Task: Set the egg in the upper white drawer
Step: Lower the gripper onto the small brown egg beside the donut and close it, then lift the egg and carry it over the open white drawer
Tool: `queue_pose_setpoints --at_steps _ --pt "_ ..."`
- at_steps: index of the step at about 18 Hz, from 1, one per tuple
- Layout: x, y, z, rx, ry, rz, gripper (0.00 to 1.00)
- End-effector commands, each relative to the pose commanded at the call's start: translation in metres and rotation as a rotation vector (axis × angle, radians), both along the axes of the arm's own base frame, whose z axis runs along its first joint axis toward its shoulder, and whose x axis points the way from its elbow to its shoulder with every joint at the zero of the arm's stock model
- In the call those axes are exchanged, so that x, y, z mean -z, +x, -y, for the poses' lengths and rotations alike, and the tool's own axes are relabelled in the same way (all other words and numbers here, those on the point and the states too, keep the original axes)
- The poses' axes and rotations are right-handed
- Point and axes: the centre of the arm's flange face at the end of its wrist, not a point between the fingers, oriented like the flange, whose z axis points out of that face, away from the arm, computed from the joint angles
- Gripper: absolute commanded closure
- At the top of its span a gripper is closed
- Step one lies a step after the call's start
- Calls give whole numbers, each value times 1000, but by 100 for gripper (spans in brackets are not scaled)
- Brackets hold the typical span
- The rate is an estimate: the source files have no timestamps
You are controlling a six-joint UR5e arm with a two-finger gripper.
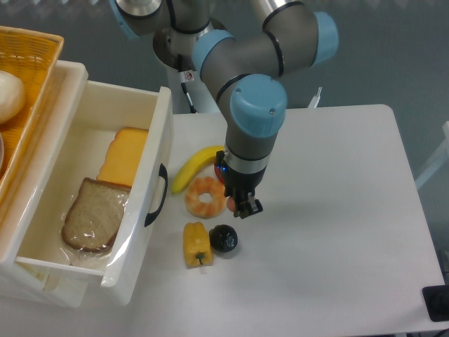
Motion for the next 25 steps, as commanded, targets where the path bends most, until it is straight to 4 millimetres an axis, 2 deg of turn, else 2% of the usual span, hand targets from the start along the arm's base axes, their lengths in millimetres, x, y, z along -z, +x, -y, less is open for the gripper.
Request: queue_pose_setpoints --at_steps 1,3,5,8,12,15,21,25 --pt "-4 1 4 -5 1 3 86" --pt "-31 11 11 -25 29 -9 86" --pt "-39 19 12 -25 37 -8 86" --pt "-65 34 17 -55 75 -13 86" --pt "-98 64 22 -97 132 11 86" --pt "-109 92 10 -103 158 26 86" --pt "-132 147 2 -58 188 12 86" --pt "-138 162 -3 -33 209 22 86"
